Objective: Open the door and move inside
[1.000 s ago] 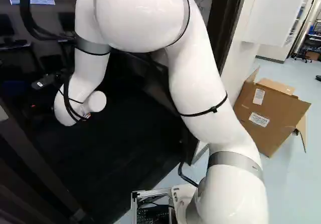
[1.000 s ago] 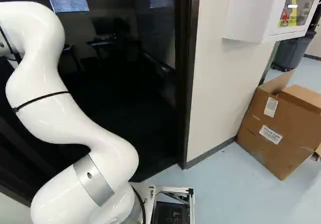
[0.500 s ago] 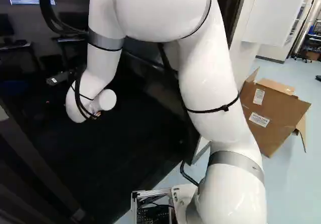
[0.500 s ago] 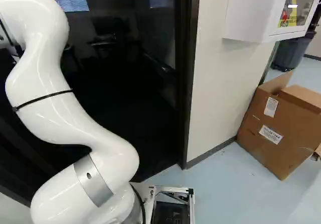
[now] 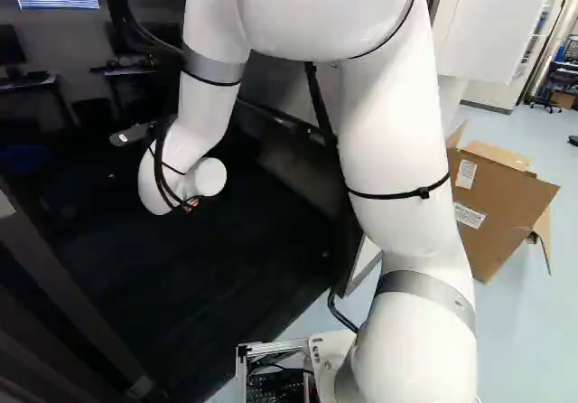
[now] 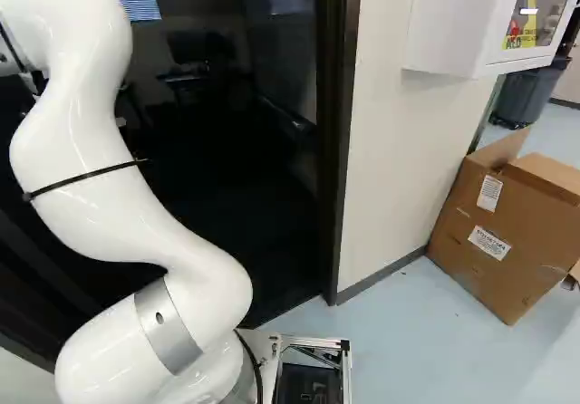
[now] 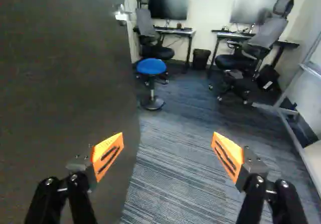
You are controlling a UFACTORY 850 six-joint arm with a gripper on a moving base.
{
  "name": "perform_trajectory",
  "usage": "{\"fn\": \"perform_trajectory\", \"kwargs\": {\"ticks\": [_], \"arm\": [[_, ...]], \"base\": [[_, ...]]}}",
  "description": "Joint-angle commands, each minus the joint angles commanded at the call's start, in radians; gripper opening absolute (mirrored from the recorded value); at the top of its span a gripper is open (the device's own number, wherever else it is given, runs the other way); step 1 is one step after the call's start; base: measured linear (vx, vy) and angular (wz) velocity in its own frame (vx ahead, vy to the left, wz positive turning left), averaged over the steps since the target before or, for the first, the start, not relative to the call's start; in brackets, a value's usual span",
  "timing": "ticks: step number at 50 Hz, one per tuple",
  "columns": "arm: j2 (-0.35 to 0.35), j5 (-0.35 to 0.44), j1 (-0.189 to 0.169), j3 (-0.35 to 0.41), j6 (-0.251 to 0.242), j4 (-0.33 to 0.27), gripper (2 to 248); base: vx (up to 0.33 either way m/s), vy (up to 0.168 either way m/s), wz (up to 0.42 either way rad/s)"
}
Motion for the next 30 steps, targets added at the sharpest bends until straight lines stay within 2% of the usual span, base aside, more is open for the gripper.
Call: {"fn": "perform_trajectory", "kwargs": {"ticks": [30], "arm": [[0.073,0.0,-0.075,0.091,0.0,0.066,247]], "base": [[0.0,0.0,0.0]]}}
